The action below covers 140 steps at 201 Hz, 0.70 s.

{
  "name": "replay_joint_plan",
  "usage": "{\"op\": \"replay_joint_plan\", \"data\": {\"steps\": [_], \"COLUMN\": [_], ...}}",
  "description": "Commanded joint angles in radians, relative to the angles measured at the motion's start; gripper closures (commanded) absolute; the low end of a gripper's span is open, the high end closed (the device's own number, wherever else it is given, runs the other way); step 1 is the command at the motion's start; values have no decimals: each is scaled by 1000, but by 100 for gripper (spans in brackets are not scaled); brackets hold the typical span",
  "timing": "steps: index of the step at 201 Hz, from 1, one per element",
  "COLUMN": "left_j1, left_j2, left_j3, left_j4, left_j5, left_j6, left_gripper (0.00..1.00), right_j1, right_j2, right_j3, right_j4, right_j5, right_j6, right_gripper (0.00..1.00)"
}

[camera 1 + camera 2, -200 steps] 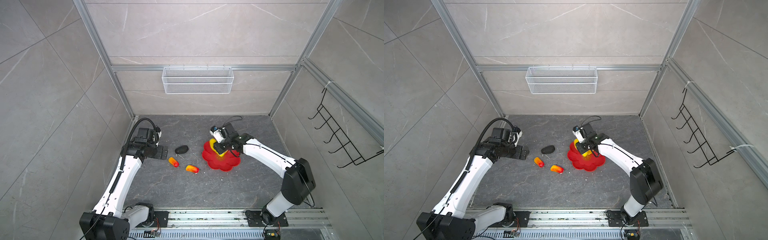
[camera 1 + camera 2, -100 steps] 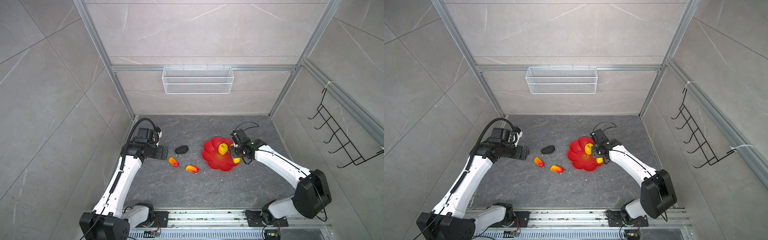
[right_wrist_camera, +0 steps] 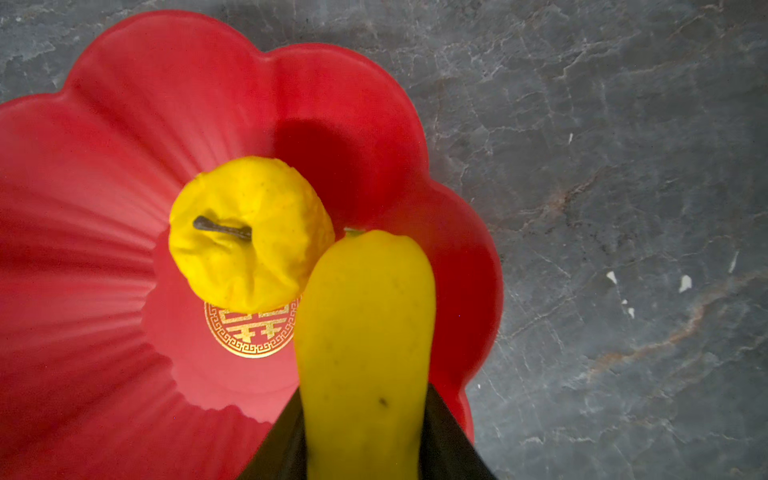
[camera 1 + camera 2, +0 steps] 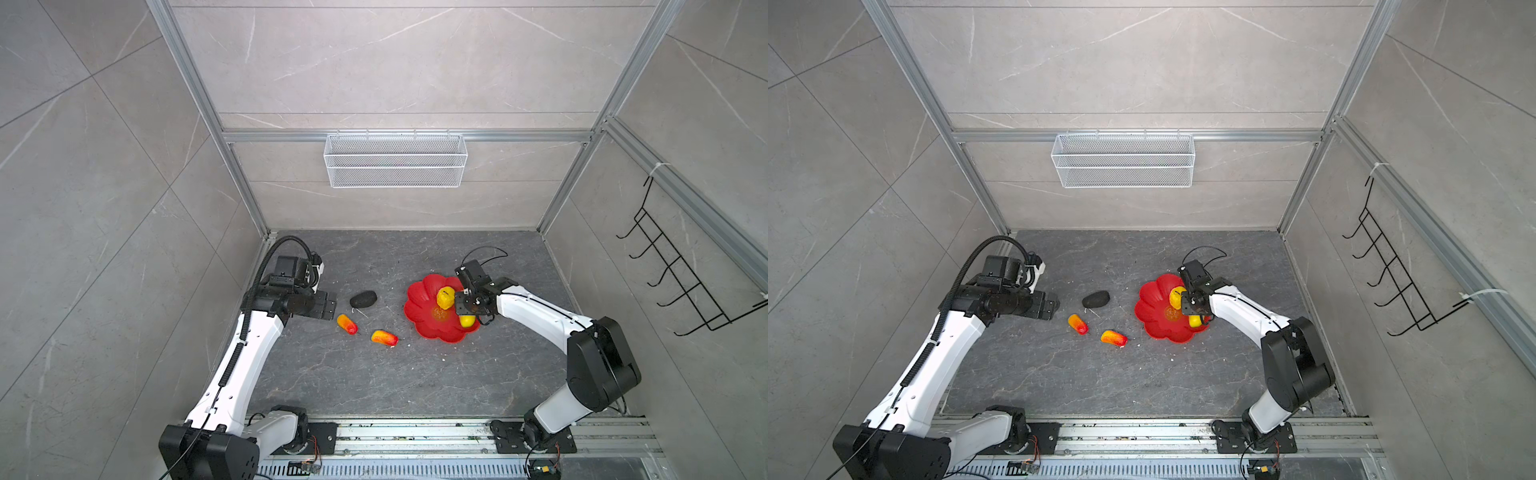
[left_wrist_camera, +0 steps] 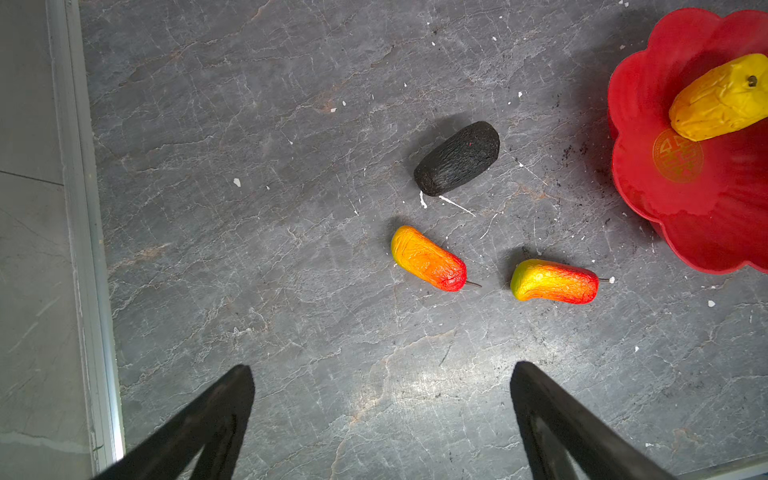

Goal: Place and organize the fake fruits in the fruit bowl
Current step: 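Carry the yellow mango over the bowl and release it inside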

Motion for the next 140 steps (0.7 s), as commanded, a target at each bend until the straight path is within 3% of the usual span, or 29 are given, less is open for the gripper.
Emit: {"op": "replay_joint_plan", "data": {"steps": [1,111,140], "left_j1": [6,5,5], "left_j2": [-14,-1,0], "left_j3": [3,4,4], "left_j4": [12,10,9], "left_j5": [15,14,16], "left_j6": [20,19,19], "left_gripper": [0,0,0], "right_j1": [-8,-25,-23], "right_j2": [28,64,19], "right_j3": [-17,-33,-15], "right_j4": [45,75,34], "right_j5": [-13,-10,16], "right_j6": [36,54,41], "right_gripper": [58,48,36]}}
